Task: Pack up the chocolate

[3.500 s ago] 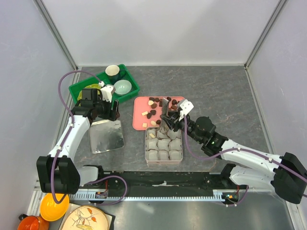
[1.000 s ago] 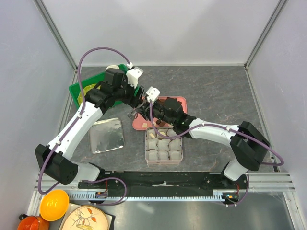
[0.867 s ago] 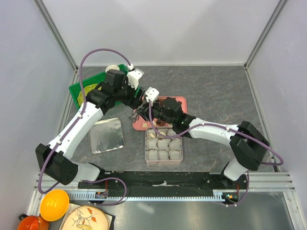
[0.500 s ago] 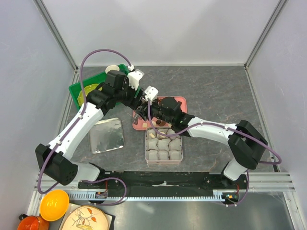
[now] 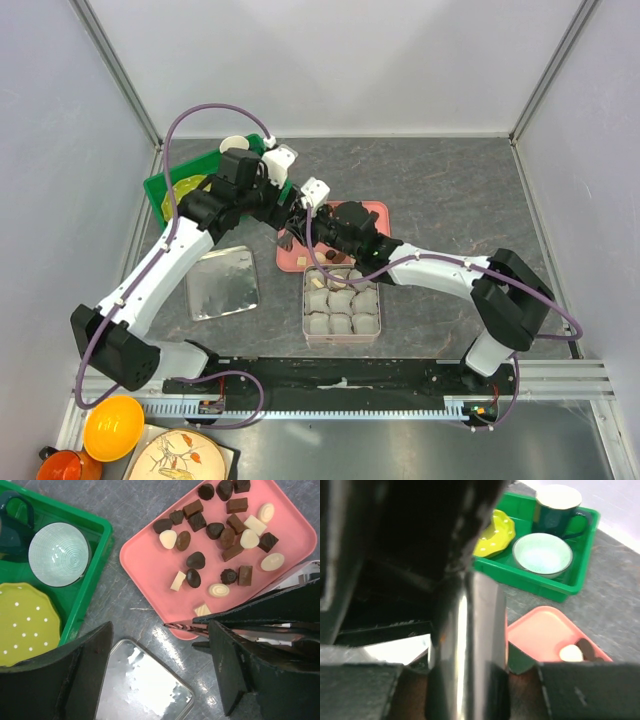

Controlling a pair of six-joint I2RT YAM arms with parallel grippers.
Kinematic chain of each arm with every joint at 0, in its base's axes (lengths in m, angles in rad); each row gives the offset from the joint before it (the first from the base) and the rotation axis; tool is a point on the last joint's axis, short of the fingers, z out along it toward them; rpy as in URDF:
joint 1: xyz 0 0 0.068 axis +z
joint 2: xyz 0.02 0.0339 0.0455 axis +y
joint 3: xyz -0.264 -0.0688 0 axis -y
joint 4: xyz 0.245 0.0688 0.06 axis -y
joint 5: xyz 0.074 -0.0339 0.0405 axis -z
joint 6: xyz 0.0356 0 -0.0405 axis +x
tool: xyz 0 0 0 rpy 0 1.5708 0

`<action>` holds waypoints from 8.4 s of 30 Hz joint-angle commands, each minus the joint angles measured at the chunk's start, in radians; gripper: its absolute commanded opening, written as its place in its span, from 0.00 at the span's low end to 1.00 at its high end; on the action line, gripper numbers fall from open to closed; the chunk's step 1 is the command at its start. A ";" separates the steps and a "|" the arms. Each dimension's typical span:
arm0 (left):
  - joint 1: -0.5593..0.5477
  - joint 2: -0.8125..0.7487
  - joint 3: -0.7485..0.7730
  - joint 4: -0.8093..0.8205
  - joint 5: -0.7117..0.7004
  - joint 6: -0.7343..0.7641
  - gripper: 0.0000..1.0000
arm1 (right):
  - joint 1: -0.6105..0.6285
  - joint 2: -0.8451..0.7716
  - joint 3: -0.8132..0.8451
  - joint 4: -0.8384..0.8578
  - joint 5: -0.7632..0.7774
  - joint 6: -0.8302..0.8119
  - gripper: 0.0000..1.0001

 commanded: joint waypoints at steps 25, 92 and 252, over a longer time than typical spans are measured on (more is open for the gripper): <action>0.265 -0.102 -0.147 0.012 0.168 0.014 0.93 | -0.118 -0.149 -0.130 0.168 0.258 -0.050 0.35; 0.267 -0.164 -0.235 0.038 0.118 0.059 0.90 | -0.126 -0.632 -0.308 -0.192 0.136 -0.028 0.23; 0.268 -0.211 -0.281 0.032 0.098 0.043 0.90 | 0.106 -0.582 -0.348 -0.176 0.046 0.077 0.31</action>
